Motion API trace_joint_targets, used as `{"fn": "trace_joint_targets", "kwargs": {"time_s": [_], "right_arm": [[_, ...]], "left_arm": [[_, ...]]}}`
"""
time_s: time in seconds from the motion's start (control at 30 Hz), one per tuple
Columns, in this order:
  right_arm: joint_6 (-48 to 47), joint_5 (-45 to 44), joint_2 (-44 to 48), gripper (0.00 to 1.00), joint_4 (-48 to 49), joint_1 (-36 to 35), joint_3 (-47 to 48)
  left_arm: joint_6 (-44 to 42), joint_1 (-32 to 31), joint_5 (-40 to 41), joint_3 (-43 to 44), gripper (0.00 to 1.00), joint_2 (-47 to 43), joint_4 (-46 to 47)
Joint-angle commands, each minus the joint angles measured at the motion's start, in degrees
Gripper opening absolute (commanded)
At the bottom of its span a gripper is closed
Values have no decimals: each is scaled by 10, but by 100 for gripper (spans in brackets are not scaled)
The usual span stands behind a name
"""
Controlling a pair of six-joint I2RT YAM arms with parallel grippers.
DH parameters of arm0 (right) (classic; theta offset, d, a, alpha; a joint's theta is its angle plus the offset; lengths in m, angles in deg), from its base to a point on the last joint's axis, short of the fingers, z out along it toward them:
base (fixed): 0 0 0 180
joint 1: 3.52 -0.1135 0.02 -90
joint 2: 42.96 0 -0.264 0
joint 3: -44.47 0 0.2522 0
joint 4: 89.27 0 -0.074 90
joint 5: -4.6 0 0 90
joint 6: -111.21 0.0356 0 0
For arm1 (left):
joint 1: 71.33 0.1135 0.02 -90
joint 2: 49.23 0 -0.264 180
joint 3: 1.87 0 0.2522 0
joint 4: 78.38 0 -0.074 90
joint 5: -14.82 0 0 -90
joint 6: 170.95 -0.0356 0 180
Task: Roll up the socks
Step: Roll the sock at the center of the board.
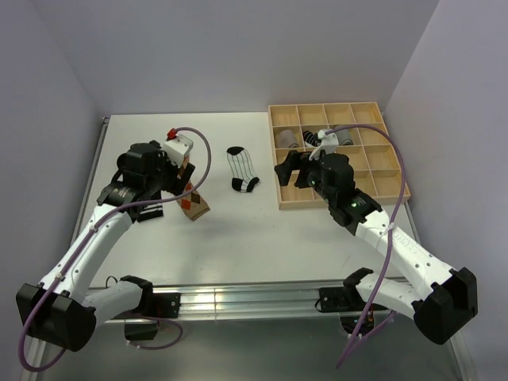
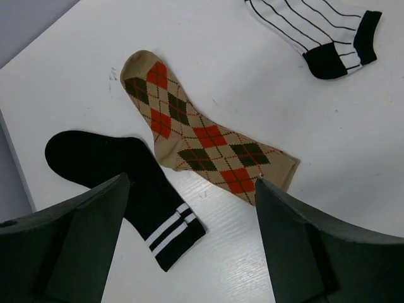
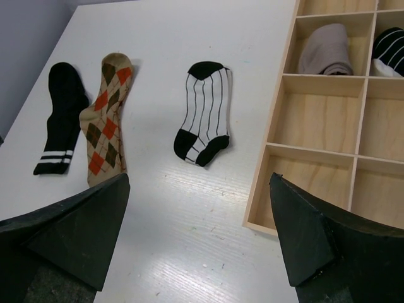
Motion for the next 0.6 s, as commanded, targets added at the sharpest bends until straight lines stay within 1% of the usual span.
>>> {"fn": "trace_joint_targets", "kwargs": {"time_s": [0.0,0.1,0.2,0.33,0.43,0.47,0.57], "right_arm": [[-8,-20,5,99,13,-1,21],[-4,-21,3,99,18,-1,17],[-1,-20,-6,99,20,-1,18],[8,-11,-21,98,28,-1,17],[11,-9,-34,98,28,-2,20],[12,-11,-36,98,27,-1,20],[12,-15,-42,98,27,-1,15]], "left_arm": [[-26,2,-13,-1,86,-10,-1],[-33,2,-33,-5,84,-3,-15],[-42,0,-74,-10,80,22,-45],[-47,-11,-69,-43,77,54,-29],[-45,-20,-88,-51,75,76,-32],[-42,-28,-92,-52,73,85,-36],[-45,-57,-76,-70,73,99,-31]]}}
